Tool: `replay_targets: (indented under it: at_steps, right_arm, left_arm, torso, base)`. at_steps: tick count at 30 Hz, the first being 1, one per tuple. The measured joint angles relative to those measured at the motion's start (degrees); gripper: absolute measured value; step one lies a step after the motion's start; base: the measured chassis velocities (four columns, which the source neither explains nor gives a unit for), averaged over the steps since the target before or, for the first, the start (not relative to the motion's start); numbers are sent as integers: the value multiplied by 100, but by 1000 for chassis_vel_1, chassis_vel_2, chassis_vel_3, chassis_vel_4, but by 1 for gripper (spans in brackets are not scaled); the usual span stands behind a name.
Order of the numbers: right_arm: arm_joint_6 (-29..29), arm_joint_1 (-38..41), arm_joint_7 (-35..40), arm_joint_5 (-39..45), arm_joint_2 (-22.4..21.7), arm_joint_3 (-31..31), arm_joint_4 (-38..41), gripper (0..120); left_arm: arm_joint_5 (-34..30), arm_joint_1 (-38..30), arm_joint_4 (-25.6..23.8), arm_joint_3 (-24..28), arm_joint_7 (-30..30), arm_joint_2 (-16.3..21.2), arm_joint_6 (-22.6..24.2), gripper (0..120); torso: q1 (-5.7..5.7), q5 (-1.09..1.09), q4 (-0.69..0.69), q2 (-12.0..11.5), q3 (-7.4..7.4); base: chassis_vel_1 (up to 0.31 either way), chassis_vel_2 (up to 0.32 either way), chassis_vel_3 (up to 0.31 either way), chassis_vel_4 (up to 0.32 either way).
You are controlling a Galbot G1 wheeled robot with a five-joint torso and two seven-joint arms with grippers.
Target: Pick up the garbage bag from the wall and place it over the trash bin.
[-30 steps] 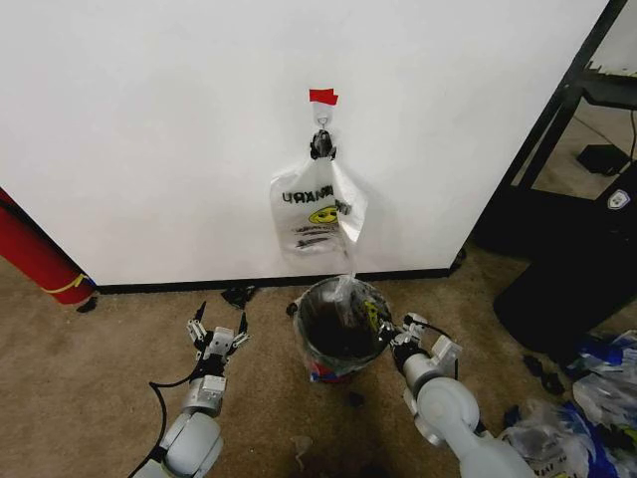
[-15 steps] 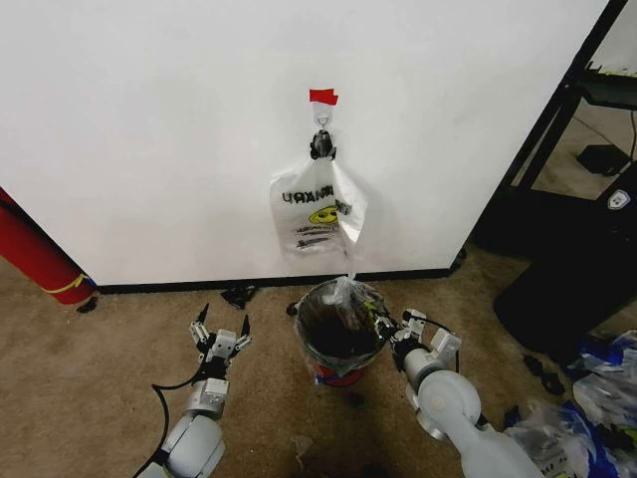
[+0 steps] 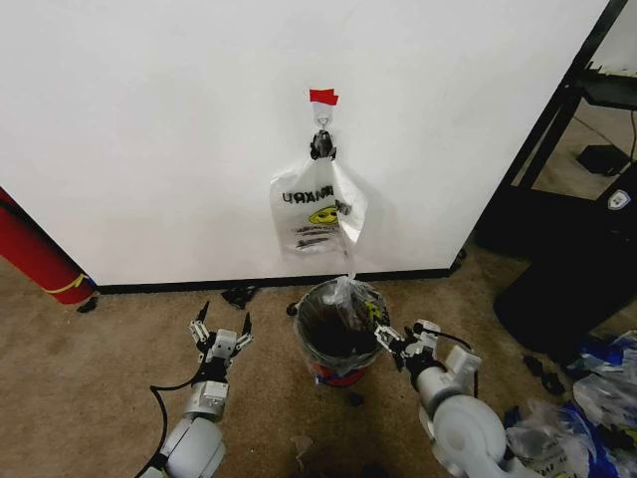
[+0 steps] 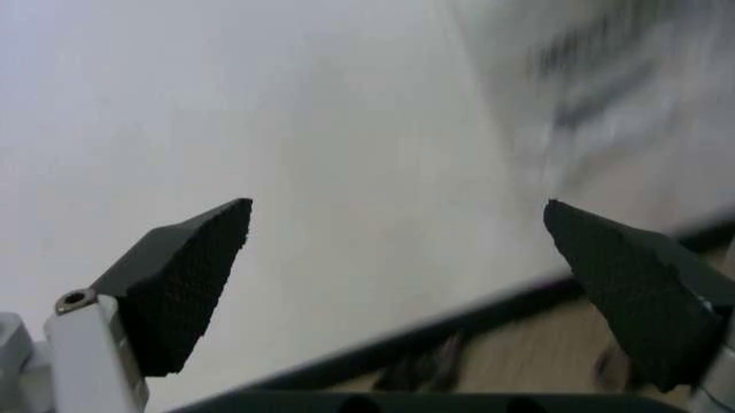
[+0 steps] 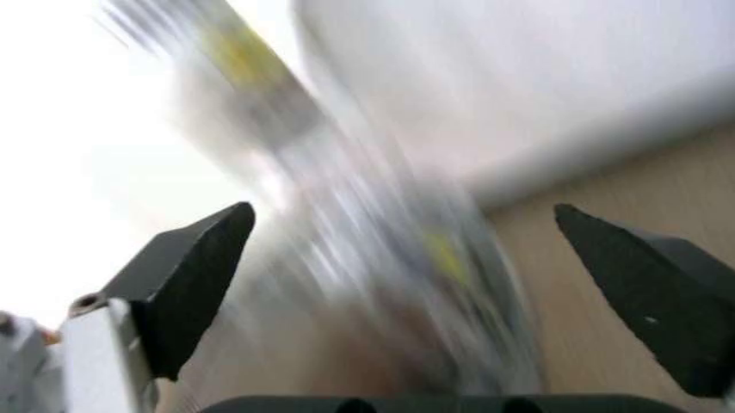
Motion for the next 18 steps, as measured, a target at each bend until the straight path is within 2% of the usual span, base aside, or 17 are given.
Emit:
replay_targets:
  at_steps: [3,4,7,11,12,16,18]
  right_arm:
    - [1837,-19,-1229,-1471,352,526,-412,100]
    - [1837,-19,-1229,-1471,352,526,-412,100]
    - [2868,-55,-1843,-2742,861,1219,-706,100]
    - [3141,-292,-1874,-3513,1466,1619,-751,100]
    - [3141,-292,-1874,-3513,1466,1619,-751,100]
    - [3158,-449,-1372,-4037,2022,1930,-787,100]
    - [3164,-496,-1315,-4044,2101,1975,-769,100]
  left_arm:
    - [-981,35,-492,-314,838,-322,-734,100]
    - [-981,35,-492,-314,838,-322,-734,100]
    - [-1769,133,-922,-508,1656,-521,-1048,100]
    - [-2084,187,-1168,-672,2012,-630,-1109,100]
    - [-2084,187,-1168,-672,2012,-630,-1109,100]
    - [-2226,140,-1111,-870,2253,-669,-1226,100]
    - [-2348,159,-1120,-883,2297,-669,-1224,100]
  torso:
    - [0,3,1,0,0]
    - [0,3,1,0,0]
    - [0,2,1,0,0]
    - [0,1,0,0,0]
    - [0,1,0,0,0]
    - [0,0,0,0,0]
    - [0,-1,0,0,0]
  base:
    - [0,0,0,0]
    - [0,0,0,0]
    - [0,0,0,0]
    - [0,0,0,0]
    - [0,0,0,0]
    - [0,0,0,0]
    - [0,0,0,0]
